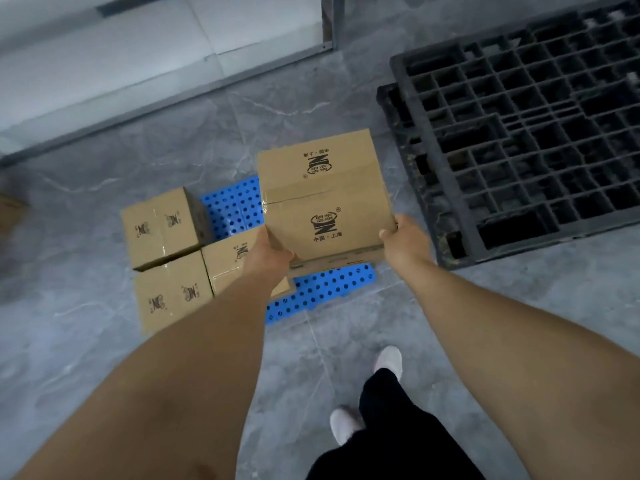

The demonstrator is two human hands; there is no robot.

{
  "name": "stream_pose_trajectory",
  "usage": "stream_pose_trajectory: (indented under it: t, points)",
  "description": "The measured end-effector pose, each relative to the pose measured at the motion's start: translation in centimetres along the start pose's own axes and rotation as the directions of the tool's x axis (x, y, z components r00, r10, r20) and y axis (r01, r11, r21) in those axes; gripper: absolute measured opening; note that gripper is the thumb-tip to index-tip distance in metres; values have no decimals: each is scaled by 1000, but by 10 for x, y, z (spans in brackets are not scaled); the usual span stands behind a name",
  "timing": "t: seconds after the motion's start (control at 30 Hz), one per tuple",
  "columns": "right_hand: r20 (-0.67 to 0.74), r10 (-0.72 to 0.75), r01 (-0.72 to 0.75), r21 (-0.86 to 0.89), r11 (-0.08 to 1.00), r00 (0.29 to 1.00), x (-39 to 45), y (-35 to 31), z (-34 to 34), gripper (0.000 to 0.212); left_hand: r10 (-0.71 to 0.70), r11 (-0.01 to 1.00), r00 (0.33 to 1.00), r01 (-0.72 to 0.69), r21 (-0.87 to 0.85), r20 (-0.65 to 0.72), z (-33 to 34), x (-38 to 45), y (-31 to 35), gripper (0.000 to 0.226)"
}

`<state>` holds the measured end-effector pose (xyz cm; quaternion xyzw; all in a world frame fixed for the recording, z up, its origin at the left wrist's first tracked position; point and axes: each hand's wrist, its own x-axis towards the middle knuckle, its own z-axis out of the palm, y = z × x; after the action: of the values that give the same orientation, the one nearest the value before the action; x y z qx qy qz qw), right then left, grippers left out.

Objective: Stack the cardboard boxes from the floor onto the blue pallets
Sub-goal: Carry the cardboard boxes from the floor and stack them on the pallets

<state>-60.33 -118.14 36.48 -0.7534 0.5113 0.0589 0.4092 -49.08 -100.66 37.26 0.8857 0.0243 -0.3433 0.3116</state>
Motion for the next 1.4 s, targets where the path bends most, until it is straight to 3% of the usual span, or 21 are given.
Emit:
stream_pose_trajectory:
  t: [0.33, 0.4, 0.53, 0.73, 0.93, 1.1, 1.4]
  points:
    - [18, -61, 61, -47, 997, 998, 99, 68, 87, 25, -15, 1000, 999, 15, -14, -50, 83, 95, -57, 53]
    - [36, -68, 70, -45, 997, 997, 124, 86, 113, 24, -11, 999, 998, 13, 37, -66, 101, 119, -75, 53]
    - [53, -117, 120, -56, 991, 992, 167, 119, 158, 23, -9, 969, 991, 42, 242, -132, 132, 164, -111, 74]
    - [51, -247, 249, -51, 967, 968, 221, 148, 215, 26, -8, 950, 986, 60, 308, -168, 164, 217, -154, 77]
    - [56, -266, 268, -34, 963, 962, 247, 169, 252, 20, -45, 974, 984, 81, 212, -172, 187, 247, -183, 61]
    - [79, -231, 236, -62, 970, 970, 246, 184, 270, 26, -77, 964, 985, 113, 239, -156, 204, 252, -202, 49]
    - [82, -221, 222, -6, 975, 972, 247, 193, 284, 23, -16, 930, 976, 95, 355, -219, 215, 253, -216, 58]
